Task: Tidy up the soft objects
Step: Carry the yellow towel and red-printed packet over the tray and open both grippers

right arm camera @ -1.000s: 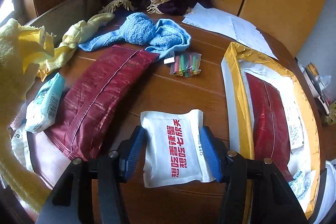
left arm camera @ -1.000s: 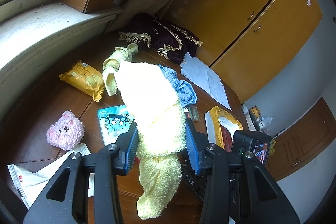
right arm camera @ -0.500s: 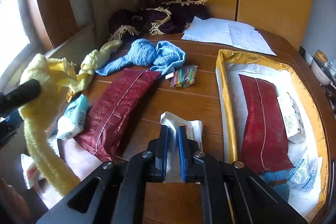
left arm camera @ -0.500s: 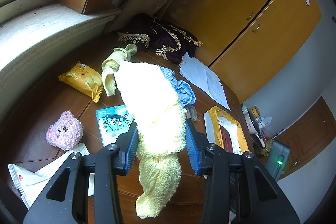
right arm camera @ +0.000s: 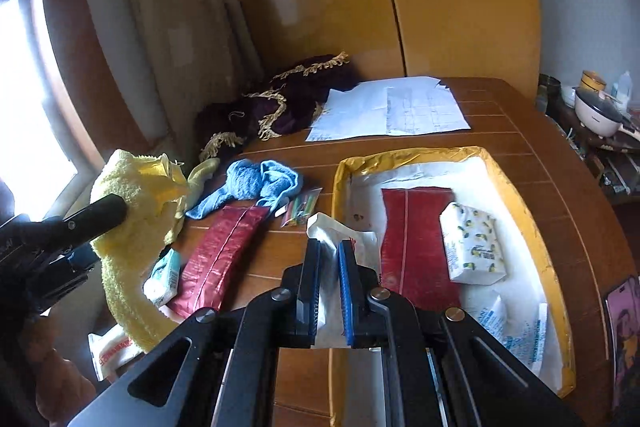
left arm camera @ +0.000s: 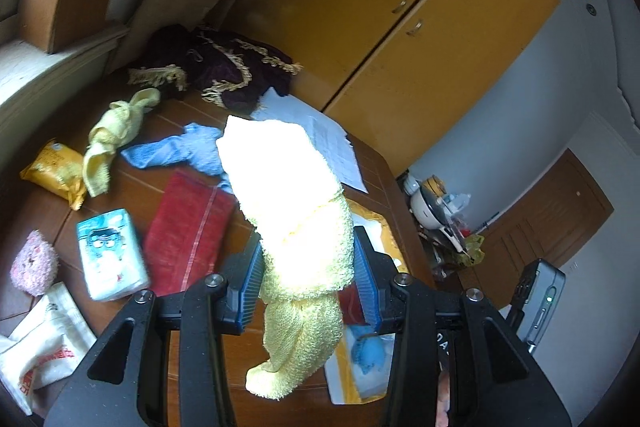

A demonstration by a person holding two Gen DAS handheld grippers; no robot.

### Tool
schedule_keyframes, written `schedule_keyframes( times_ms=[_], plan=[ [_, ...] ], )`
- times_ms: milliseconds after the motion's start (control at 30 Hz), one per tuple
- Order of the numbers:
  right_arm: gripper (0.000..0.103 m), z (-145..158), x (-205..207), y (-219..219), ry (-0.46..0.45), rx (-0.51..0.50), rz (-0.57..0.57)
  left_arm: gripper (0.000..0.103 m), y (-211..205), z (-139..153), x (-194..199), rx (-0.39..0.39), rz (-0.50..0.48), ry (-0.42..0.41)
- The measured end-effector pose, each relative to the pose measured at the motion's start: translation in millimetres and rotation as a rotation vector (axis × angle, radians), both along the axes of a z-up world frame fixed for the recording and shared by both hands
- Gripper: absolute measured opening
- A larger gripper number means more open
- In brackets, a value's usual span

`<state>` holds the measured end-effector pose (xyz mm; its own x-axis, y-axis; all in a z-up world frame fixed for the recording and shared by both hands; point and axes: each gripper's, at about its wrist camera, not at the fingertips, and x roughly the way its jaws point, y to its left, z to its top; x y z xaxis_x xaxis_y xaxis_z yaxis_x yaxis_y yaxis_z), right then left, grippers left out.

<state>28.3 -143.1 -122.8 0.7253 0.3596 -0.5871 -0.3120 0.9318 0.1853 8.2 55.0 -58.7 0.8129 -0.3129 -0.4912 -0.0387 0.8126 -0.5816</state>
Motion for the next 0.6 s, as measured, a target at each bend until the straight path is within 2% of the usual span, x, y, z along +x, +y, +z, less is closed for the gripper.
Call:
schedule_keyframes(
  times_ms=[133, 267, 433, 600],
  plan=[
    [0.009, 10.2, 5.0, -29.1, -0.035, 0.009, -0.075, 0.04, -40.1, 23.0, 25.1, -0.013, -0.128, -0.019],
    [0.009, 16.0, 17.4, -46.5, -0.076, -0.037, -0.151, 0.04, -74.7, 27.1, 55.8, 0.011, -0.205, -0.027],
    [0.009, 1.1, 48.8, -61.0, -0.049, -0.109, -0.246, 0.04, -109.1, 1.0, 100.2, 0.037, -0.271, 0.043],
    [0.009, -23.1, 72.8, -66.0, 0.025, -0.15, -0.295, 0.04, -118.9, -39.3, 128.5, 0.078, -0.265, 0.148]
  ],
)
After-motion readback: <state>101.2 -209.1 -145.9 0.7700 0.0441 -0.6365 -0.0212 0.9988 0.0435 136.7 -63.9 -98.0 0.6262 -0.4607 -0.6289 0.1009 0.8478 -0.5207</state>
